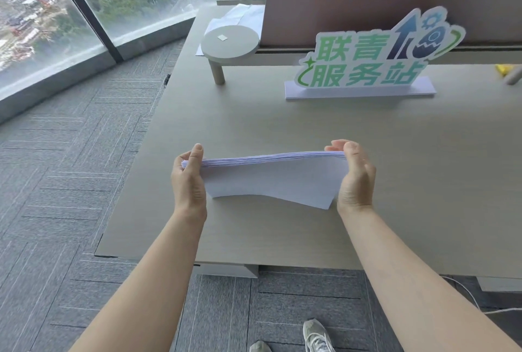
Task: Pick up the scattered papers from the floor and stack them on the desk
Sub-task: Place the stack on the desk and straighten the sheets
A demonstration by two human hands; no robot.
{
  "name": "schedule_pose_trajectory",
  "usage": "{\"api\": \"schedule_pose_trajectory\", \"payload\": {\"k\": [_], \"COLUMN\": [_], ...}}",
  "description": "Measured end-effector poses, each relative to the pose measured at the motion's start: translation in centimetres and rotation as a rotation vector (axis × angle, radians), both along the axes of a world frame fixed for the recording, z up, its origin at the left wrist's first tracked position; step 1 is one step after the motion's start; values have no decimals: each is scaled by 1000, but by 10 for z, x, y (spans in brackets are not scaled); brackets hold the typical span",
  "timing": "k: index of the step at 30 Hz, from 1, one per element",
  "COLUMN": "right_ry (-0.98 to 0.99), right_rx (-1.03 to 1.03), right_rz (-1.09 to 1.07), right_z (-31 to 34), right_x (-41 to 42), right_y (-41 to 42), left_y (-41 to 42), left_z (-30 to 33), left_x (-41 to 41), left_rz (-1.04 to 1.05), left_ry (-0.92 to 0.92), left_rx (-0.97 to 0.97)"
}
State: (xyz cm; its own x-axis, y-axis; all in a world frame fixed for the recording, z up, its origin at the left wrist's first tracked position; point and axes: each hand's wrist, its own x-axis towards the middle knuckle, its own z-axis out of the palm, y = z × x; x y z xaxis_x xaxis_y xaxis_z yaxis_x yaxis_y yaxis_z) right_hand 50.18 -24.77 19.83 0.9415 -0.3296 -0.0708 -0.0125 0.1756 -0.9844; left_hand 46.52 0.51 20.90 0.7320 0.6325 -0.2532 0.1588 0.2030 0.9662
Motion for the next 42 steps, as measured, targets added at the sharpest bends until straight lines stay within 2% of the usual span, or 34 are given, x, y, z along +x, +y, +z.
{"api": "schedule_pose_trajectory", "payload": {"k": [15,20,24,29,36,42], "right_ry": [-49,-30,56,82,8,175], "right_rx": [-21,-83,-143,-146,-154,-172], "right_rz": [110,249,251,241,236,317], "right_z": [3,-12,-20,-23,-11,-35], "right_x": [-3,-10,-17,-15,-10,-17], "right_y": [-6,-15,-16,-11,-13,-21], "left_y": [-2,4,7,5,7,17], "left_z": [0,-6,-21,-24,-5,-32], "left_x": [2,-6,-13,-14,-6,-18], "left_rz": [0,-169,-273,-162,-135,-326], "left_ry": [18,-75,-49,-10,-135,44], "left_rx": [21,52,112,209,142,125]}}
